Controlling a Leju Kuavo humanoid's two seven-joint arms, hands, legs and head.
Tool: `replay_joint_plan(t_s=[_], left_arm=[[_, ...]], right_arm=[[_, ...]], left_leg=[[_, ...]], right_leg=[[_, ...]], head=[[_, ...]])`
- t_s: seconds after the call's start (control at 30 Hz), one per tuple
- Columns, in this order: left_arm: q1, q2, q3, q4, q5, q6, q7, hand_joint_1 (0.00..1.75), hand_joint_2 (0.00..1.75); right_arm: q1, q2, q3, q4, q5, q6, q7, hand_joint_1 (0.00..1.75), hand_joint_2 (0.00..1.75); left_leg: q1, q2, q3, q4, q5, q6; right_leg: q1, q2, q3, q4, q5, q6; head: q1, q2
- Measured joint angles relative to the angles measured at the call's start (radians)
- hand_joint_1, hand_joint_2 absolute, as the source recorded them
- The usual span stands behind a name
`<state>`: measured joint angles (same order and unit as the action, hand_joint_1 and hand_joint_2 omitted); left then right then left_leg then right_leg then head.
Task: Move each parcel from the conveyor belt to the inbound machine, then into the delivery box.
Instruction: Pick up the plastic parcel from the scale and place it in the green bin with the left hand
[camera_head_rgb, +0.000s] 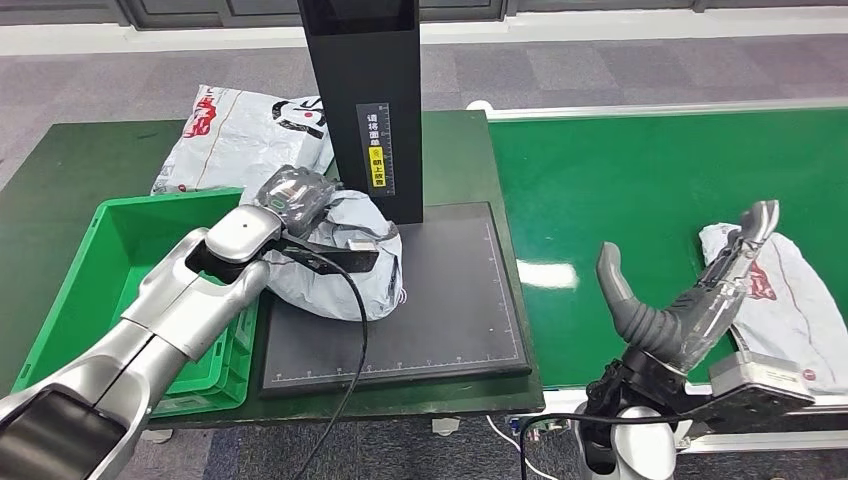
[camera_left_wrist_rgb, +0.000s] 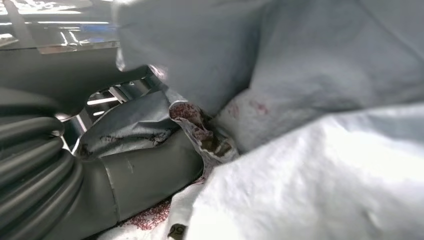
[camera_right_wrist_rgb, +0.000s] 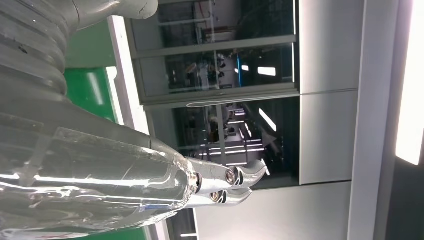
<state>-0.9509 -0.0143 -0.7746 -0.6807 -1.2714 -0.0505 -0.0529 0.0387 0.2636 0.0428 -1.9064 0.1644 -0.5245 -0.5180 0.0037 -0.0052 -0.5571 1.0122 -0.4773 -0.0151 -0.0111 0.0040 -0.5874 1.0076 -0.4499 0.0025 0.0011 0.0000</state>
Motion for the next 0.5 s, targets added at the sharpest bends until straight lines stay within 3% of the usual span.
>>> replay_joint_plan(t_s=[0.5], left_arm=[[0.056,0.103,0.212,-0.323,-0.243,-0.029,0.14,1.75,1.75]], right_arm=[[0.103,0.002,-0.01,-0.075,0.007,0.0,-0.009,0.0,1.75]], left_leg=[[0.0,0.0,-0.004,0.0,0.0,0.0]], right_leg=[[0.0,0.0,-0.004,0.0,0.0,0.0]], head=[[0.0,0.0]])
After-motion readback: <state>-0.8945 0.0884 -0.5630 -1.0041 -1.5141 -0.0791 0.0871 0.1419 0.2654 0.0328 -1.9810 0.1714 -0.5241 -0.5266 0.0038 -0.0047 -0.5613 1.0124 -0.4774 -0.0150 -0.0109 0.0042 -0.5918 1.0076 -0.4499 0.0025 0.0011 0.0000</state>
